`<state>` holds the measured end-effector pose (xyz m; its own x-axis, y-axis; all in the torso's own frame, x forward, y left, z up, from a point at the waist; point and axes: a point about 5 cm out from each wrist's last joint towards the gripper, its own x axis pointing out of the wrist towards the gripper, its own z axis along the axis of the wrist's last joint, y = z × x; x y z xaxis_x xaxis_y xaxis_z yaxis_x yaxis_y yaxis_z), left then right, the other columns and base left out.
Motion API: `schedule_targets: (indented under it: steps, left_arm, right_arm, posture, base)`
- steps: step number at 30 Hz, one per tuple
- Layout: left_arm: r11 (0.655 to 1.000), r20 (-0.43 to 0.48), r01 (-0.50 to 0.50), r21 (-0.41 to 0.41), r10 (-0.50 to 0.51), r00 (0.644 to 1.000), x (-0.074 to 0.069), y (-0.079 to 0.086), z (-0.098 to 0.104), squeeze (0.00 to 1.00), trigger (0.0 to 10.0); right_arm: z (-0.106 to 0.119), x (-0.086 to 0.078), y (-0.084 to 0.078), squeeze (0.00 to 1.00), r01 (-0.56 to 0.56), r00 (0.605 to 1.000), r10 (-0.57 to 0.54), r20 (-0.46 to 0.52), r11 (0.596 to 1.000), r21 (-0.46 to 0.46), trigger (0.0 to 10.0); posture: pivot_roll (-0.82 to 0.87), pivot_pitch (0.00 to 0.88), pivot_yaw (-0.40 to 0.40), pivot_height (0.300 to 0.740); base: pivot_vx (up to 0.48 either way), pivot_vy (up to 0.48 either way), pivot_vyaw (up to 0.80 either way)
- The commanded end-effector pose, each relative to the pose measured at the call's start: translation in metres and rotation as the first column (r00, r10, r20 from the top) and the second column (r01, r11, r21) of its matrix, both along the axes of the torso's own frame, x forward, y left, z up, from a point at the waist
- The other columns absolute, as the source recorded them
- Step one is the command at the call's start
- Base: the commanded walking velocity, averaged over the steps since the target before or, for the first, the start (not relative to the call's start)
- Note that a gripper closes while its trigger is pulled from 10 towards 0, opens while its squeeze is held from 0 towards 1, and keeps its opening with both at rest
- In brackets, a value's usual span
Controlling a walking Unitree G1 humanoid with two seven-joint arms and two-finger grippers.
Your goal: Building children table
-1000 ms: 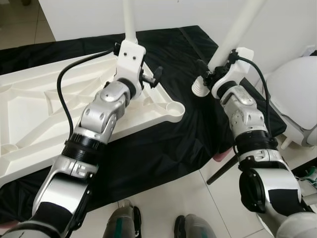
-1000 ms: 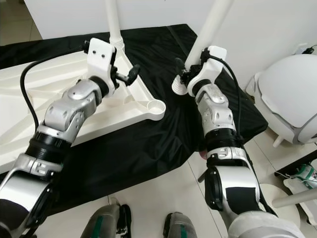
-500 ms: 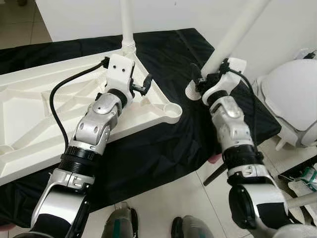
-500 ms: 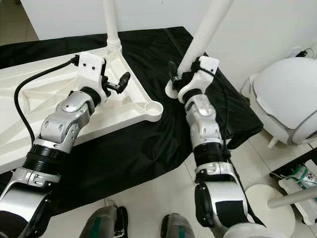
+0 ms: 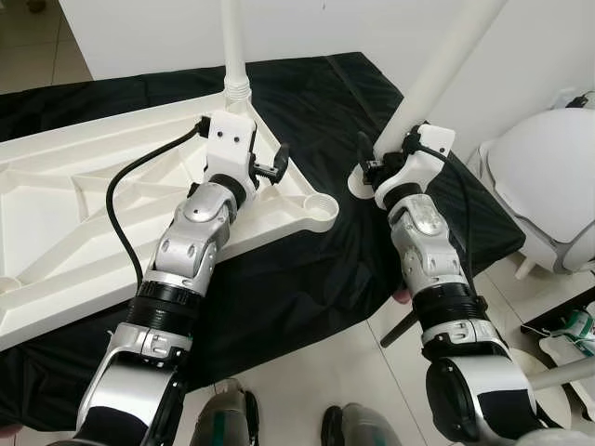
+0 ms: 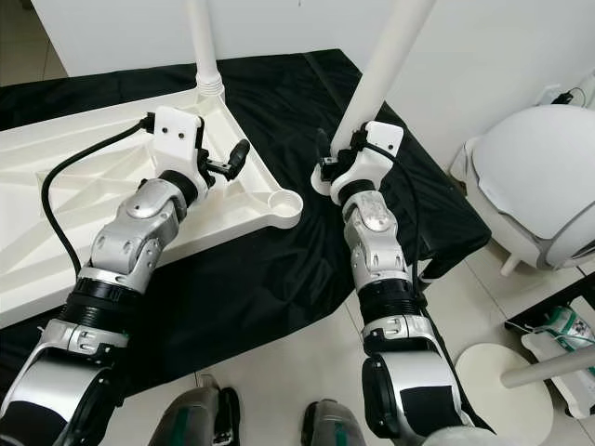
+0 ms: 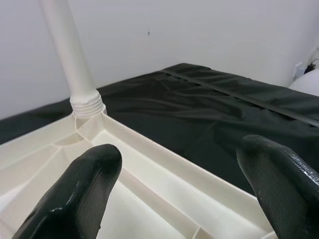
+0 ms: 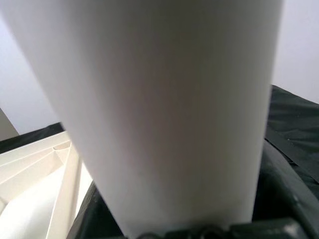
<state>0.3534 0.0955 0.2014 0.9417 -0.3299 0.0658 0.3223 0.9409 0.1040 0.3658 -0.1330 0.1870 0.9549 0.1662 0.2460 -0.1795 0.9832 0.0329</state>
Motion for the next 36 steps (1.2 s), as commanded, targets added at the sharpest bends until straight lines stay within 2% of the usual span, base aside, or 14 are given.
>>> schedule_targets:
  steps: [1, 3, 4, 5, 8, 12, 19, 23, 25, 30, 31, 32, 34, 36]
  left_arm:
    - [0.996, 0.015, -0.089, 0.014, 0.088, 0.996, 0.002, 0.002, -0.001, 0.00, 10.0]
    - [0.996, -0.018, 0.045, 0.079, -0.044, 0.999, -0.007, -0.005, -0.013, 0.00, 10.0]
    - [0.996, -0.018, 0.045, 0.079, -0.044, 0.999, -0.007, -0.005, -0.013, 0.00, 10.0]
    - [0.992, -0.038, 0.094, 0.087, -0.091, 0.995, -0.012, -0.007, -0.018, 0.00, 10.0]
    - [0.945, -0.068, 0.276, 0.178, -0.267, 0.961, -0.030, -0.014, -0.032, 0.00, 10.0]
    - [0.907, -0.110, 0.348, 0.238, -0.331, 0.937, -0.038, -0.016, -0.043, 0.00, 10.0]
    - [0.901, -0.136, 0.363, 0.236, -0.339, 0.931, -0.038, -0.019, -0.046, 0.00, 10.0]
    - [0.897, -0.186, 0.369, 0.242, -0.331, 0.925, -0.038, -0.020, -0.053, 0.00, 10.0]
    - [0.878, -0.276, 0.391, 0.275, -0.318, 0.907, -0.042, -0.016, -0.067, 0.00, 10.0]
    - [0.876, -0.310, 0.397, 0.275, -0.310, 0.899, -0.042, -0.014, -0.072, 0.00, 10.0]
    - [0.875, -0.363, 0.397, 0.277, -0.287, 0.886, -0.042, -0.013, -0.079, 0.00, 10.0]
    - [0.875, -0.363, 0.397, 0.277, -0.287, 0.886, -0.042, -0.013, -0.079, 0.00, 10.0]
    - [0.875, -0.447, 0.396, 0.277, -0.247, 0.859, -0.042, -0.010, -0.090, 0.00, 10.0]
    - [0.875, -0.471, 0.397, 0.278, -0.236, 0.850, -0.042, -0.009, -0.092, 0.00, 10.0]
  right_arm:
    - [0.005, 0.002, 0.000, 0.00, 0.004, 1.000, -0.004, 0.022, 1.000, -0.011, 10.0]
    - [0.005, 0.002, 0.001, 0.00, 0.003, 1.000, -0.002, 0.023, 1.000, -0.028, 10.0]
    - [0.005, 0.002, 0.001, 0.00, 0.003, 1.000, -0.002, 0.023, 1.000, -0.028, 10.0]
    - [0.005, 0.001, 0.001, 0.00, 0.003, 1.000, -0.002, 0.022, 0.999, -0.034, 10.0]
    - [0.004, 0.002, -0.001, 0.00, 0.010, 1.000, -0.009, 0.019, 0.999, -0.044, 10.0]
    - [0.005, 0.003, -0.002, 0.00, 0.015, 1.000, -0.014, 0.020, 0.999, -0.047, 10.0]
    - [0.007, 0.005, -0.003, 0.00, 0.022, 1.000, -0.021, 0.021, 0.998, -0.051, 10.0]
    - [0.008, 0.005, -0.004, 0.00, 0.026, 0.999, -0.025, 0.023, 0.998, -0.051, 10.0]
    - [0.009, 0.005, -0.002, 0.00, 0.024, 0.999, -0.022, 0.025, 0.998, -0.057, 10.0]
    - [0.009, 0.005, -0.002, 0.00, 0.023, 0.999, -0.021, 0.025, 0.998, -0.059, 10.0]
    - [0.008, 0.004, -0.003, 0.00, 0.027, 0.999, -0.025, 0.025, 0.998, -0.062, 10.0]
    - [0.008, 0.004, -0.003, 0.00, 0.027, 0.999, -0.025, 0.025, 0.998, -0.062, 10.0]
    - [0.007, 0.003, -0.006, 0.00, 0.036, 0.999, -0.035, 0.024, 0.997, -0.070, 10.0]
    - [0.007, 0.003, -0.007, 0.00, 0.040, 0.999, -0.038, 0.024, 0.997, -0.073, 10.0]
  posture:
    - [-0.03, 0.000, -0.008, 0.740]
    - [-0.04, 0.000, -0.005, 0.740]
    - [-0.04, 0.000, -0.005, 0.740]
    - [-0.04, 0.000, -0.005, 0.740]
    - [-0.03, 0.000, -0.007, 0.740]
    - [-0.03, 0.000, -0.009, 0.740]
    - [-0.03, 0.000, -0.007, 0.740]
    - [-0.03, 0.000, -0.006, 0.740]
    - [-0.03, 0.000, 0.000, 0.740]
    - [-0.03, 0.000, 0.000, 0.740]
    - [-0.04, 0.000, 0.010, 0.740]
    - [-0.04, 0.000, 0.010, 0.740]
    - [-0.05, 0.000, 0.017, 0.740]
    - [-0.05, 0.000, 0.017, 0.740]
  base:
    - [0.000, 0.000, 0.00]
    - [0.000, 0.000, 0.00]
    - [0.000, 0.000, 0.00]
    - [0.000, 0.000, 0.00]
    - [0.000, 0.000, 0.00]
    - [0.000, 0.000, 0.00]
    - [0.000, 0.000, 0.00]
    - [0.000, 0.000, 0.00]
    - [0.000, 0.000, 0.00]
    - [0.000, 0.000, 0.00]
    - [0.000, 0.000, 0.00]
    - [0.000, 0.000, 0.00]
    - [0.000, 0.000, 0.00]
    - [0.000, 0.000, 0.00]
